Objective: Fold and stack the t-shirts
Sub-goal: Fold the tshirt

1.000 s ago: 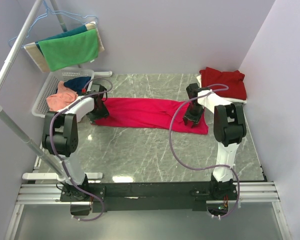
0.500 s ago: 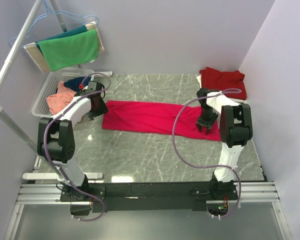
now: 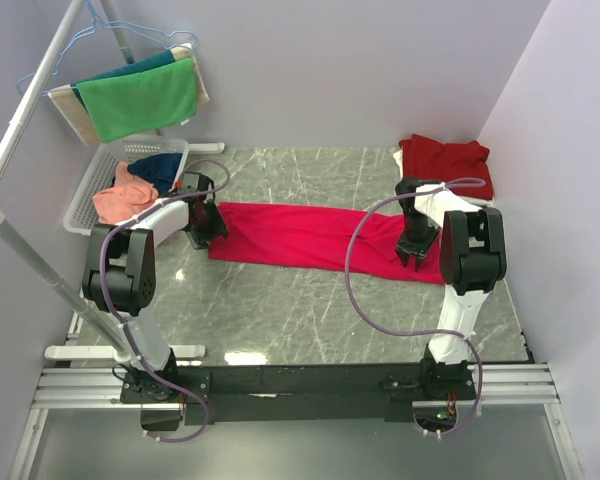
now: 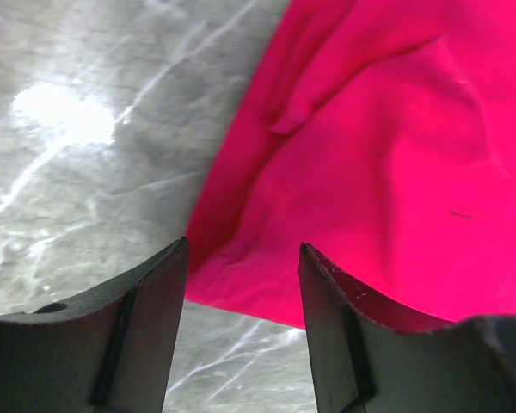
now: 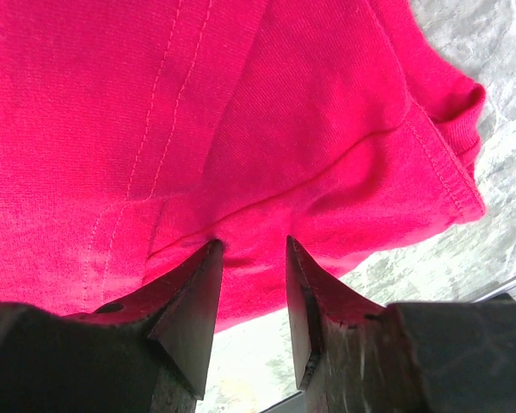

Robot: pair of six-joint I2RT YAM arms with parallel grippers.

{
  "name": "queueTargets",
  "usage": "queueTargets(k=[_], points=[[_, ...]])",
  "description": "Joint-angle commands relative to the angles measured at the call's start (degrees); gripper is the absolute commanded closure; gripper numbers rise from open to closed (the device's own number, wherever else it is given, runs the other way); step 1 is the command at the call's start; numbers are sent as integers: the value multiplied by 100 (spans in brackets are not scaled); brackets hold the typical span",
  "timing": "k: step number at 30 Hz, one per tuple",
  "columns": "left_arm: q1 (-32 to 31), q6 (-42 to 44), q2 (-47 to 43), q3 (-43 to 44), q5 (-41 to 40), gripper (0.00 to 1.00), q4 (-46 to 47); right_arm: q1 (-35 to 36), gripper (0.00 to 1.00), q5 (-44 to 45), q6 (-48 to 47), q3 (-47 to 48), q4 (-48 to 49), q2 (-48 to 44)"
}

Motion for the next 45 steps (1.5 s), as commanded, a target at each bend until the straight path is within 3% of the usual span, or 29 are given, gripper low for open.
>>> queueTargets(k=[1,8,14,18,20,25,28,29,45], points=[[-26,-13,-18,-6,242,41,301,54,58,145,87,-128,130,-86],[-87,5,236,152,180,43,284,71,59,145,34,-163,183,-60],[-210,40,474,248,-37,52,161,71,60,154,26,-137,192,-68],[-280,40,404,293,-267,78,-32,80,61,119,17,-155,218,-60],[-289,5,272,275,-469,86,-199,80,62,93,-1,-137,227,-33],[-307,5,-79,266,-839,79,-489,89,66,92,-9,-128,227,-16],[-307,49,-211,301,-944,66,-595,80,67,110,-27,-120,227,-7],[-307,49,-247,319,-971,57,-621,80,67,127,-36,-120,227,-7],[-307,40,-63,311,-707,60,-490,89,69,128,-80,3,200,11]])
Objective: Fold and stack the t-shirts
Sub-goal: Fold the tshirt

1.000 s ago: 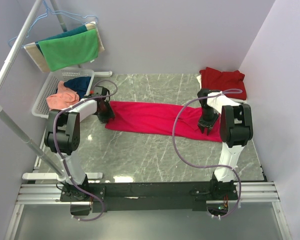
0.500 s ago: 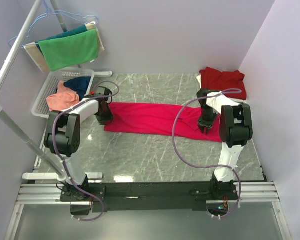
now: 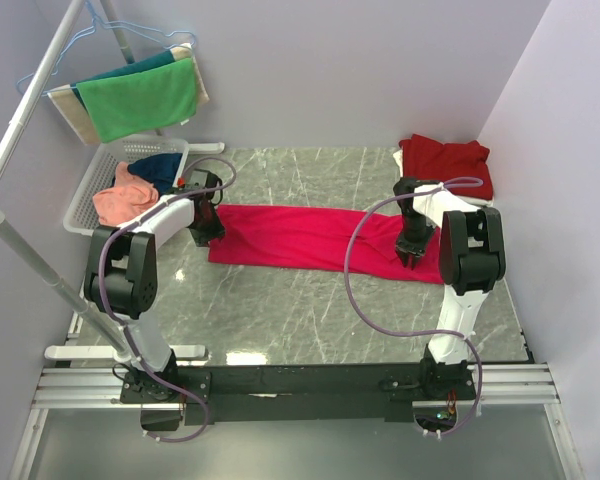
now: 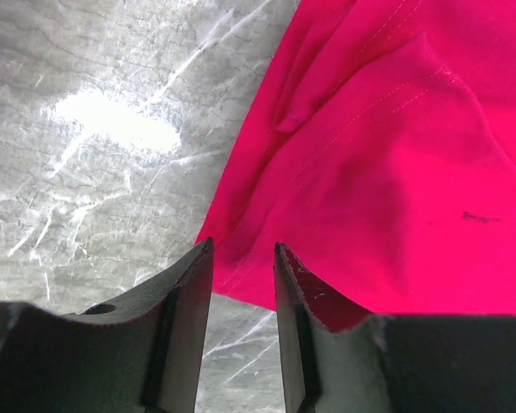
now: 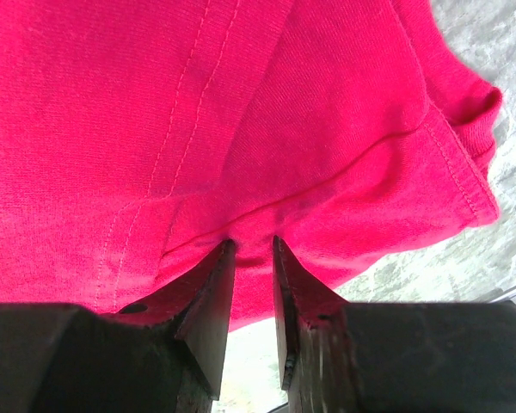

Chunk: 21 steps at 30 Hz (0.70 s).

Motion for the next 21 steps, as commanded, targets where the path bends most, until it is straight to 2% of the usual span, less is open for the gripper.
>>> queueTargets(k=[1,8,12,15,19,21], points=[[-1,31,58,37,56,60,194,30,69,143,-25,8,102,11],[-1,49,391,37,117,63,379,39,69,143,-43,87,58,28],[-1,40,436,11,135,68,379,38,70,187,-51,139,23,20],[-1,31,366,-7,82,78,292,39,70,161,-34,140,14,28],[-1,-21,182,-33,-32,98,178,38,71,160,-25,140,32,20],[-1,-39,41,-42,-76,99,116,30,71,161,-25,140,32,37]])
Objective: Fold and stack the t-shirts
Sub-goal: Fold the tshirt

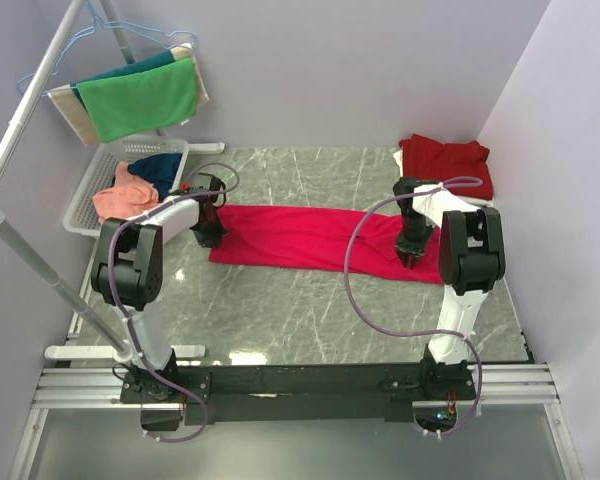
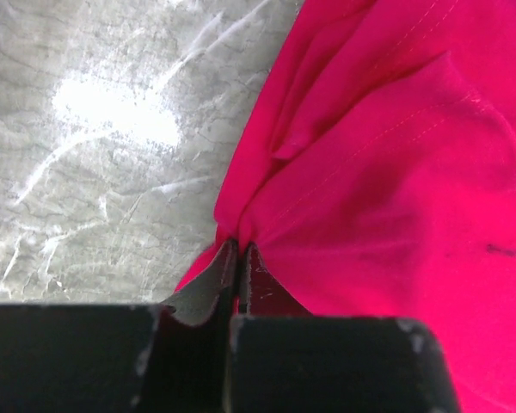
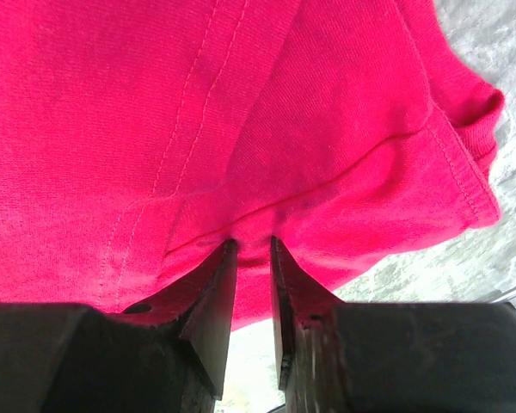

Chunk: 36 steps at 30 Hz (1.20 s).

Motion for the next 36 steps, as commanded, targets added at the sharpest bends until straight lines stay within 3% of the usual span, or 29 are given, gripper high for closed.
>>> queueTargets(k=[1,10,12,16,23,27,31,36], points=[[-3,-8,-449,-40,-159,99,-223,14,71,171,10,122,32,35],[-3,9,-827,-75,-406,98,-548,23,72,163,10,78,67,44],[-3,1,-871,-137,-432,96,-619,23,72,154,1,78,67,35],[-3,0,-977,-294,-432,82,-672,23,73,163,-16,61,76,0],[-12,-26,-1065,-594,-265,80,-549,41,73,171,-25,34,93,-35],[-12,-61,-1074,-690,-160,82,-469,50,73,180,-34,-1,93,-53],[-12,-70,-1117,-796,-168,99,-461,58,73,163,-34,-62,120,-106],[-12,-123,-1258,-928,-230,99,-452,67,74,171,-43,-106,128,-123]])
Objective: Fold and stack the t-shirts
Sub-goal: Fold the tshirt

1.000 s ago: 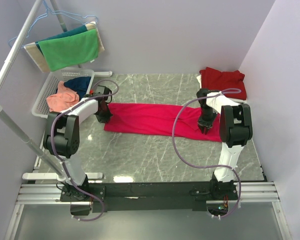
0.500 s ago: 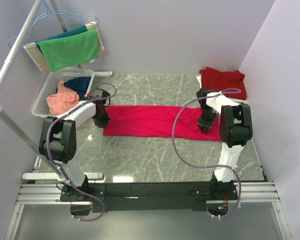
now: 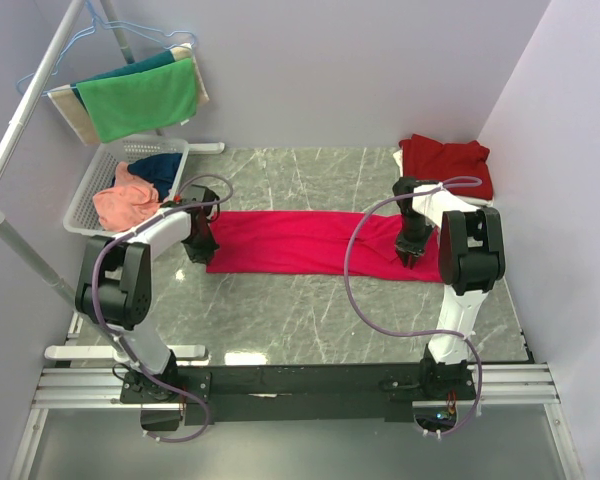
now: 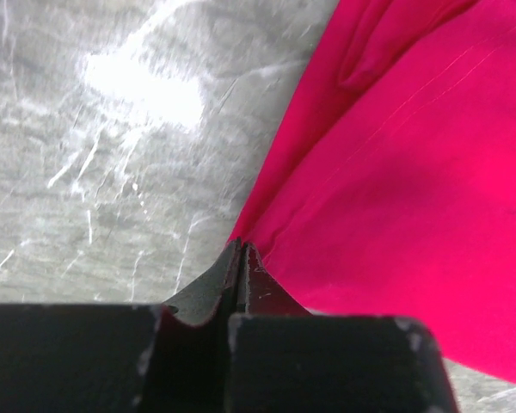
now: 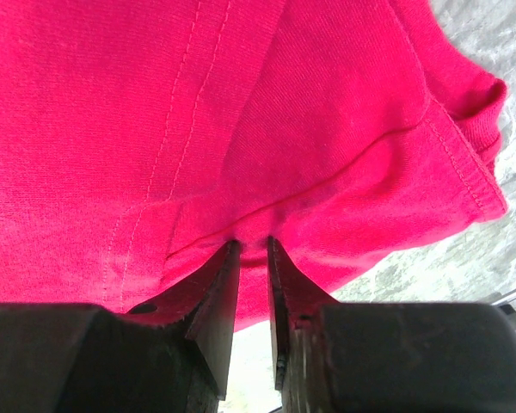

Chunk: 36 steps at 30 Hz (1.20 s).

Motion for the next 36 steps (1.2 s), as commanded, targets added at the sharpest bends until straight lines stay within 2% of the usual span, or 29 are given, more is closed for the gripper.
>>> queueTargets(k=[1,3,4,6,7,9,12,14,21,29,32,35,36], points=[[-1,-103,-392,-139,-66,99,40,43,74,171,-36,-100,106,-123],[-1,-103,-463,-148,-49,99,49,52,74,180,-36,-117,107,-141],[-1,-94,-480,-122,-31,94,40,43,74,171,-28,-117,124,-141],[-10,-85,-507,-104,39,73,66,52,74,180,-28,-126,115,-132],[-10,-77,-516,-95,66,55,92,61,74,180,-28,-126,115,-132],[-10,-85,-568,-86,92,45,119,61,74,171,-36,-135,133,-132],[-10,-68,-612,-86,154,41,215,52,74,171,-45,-135,133,-132],[-10,-59,-525,-69,206,41,286,61,74,163,-37,-135,133,-132],[-10,-68,-191,-51,373,58,497,70,74,154,-36,-126,133,-132],[-10,-24,-24,-42,365,61,532,78,74,136,-1,-126,115,-150],[-10,-24,-6,-25,356,70,515,78,74,136,7,-135,124,-141],[-10,-41,-58,11,312,85,453,105,74,128,25,-144,124,-132],[-10,-41,-67,2,294,94,444,96,74,127,25,-153,124,-123]])
